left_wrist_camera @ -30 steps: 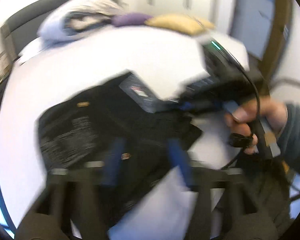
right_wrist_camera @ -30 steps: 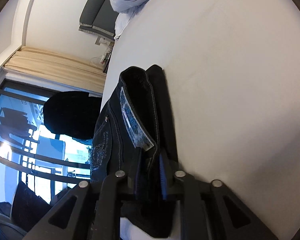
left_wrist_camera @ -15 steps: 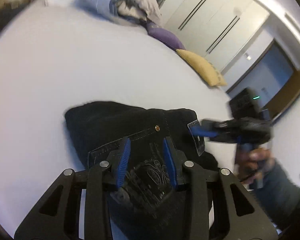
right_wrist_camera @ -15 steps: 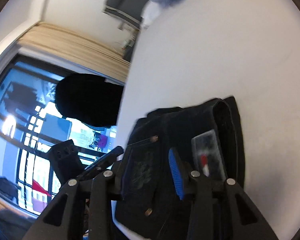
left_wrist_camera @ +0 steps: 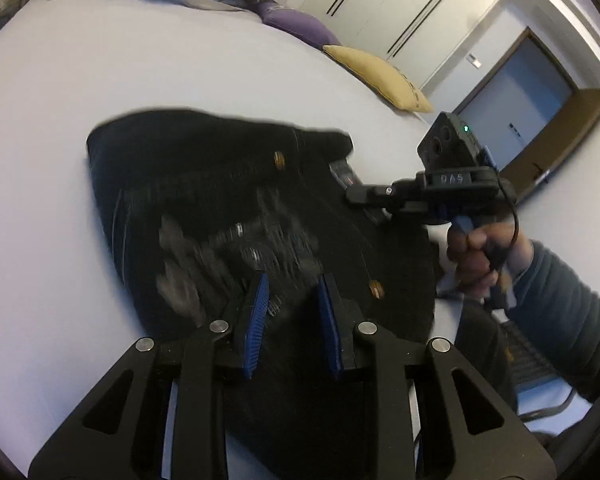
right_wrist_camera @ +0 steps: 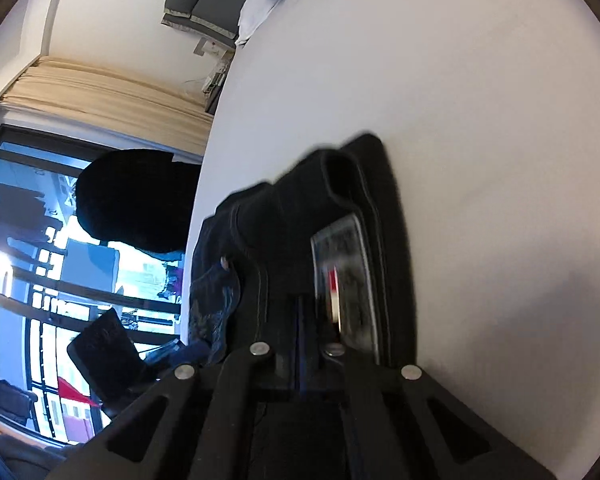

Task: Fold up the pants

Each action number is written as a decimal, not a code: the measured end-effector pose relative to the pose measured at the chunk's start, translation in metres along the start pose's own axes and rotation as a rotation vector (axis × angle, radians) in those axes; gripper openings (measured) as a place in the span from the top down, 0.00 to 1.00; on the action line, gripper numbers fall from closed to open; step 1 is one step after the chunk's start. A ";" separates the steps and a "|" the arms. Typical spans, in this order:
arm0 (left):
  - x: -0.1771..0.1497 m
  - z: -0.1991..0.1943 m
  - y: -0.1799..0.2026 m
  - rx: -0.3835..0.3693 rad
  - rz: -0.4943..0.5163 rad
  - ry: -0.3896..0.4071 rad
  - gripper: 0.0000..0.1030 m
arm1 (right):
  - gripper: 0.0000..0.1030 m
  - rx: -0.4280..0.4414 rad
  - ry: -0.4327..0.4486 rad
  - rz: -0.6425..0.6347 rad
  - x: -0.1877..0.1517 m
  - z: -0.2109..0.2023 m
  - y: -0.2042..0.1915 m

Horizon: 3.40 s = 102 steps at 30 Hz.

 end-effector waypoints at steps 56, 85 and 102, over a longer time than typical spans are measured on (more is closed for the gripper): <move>0.125 -0.076 -0.109 0.309 -0.121 0.087 0.79 | 0.80 -0.140 0.068 -0.429 0.094 0.072 -0.144; 0.085 -0.216 0.007 0.931 0.369 0.664 0.00 | 0.00 -0.221 0.650 -0.588 0.013 -0.049 -0.205; 0.039 -0.386 0.200 0.878 0.406 0.830 0.00 | 0.00 -0.217 1.248 -0.838 -0.116 -0.250 -0.373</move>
Point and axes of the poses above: each gripper's, at about its wrist camera, not at the fingertips, and z roughly the way its jaws point, y to its right, x to its top, the point moved 1 cm from there along z, roughly the way its jaws point, and after that the axes turned 11 degrees about y, right-handed, at the moved point
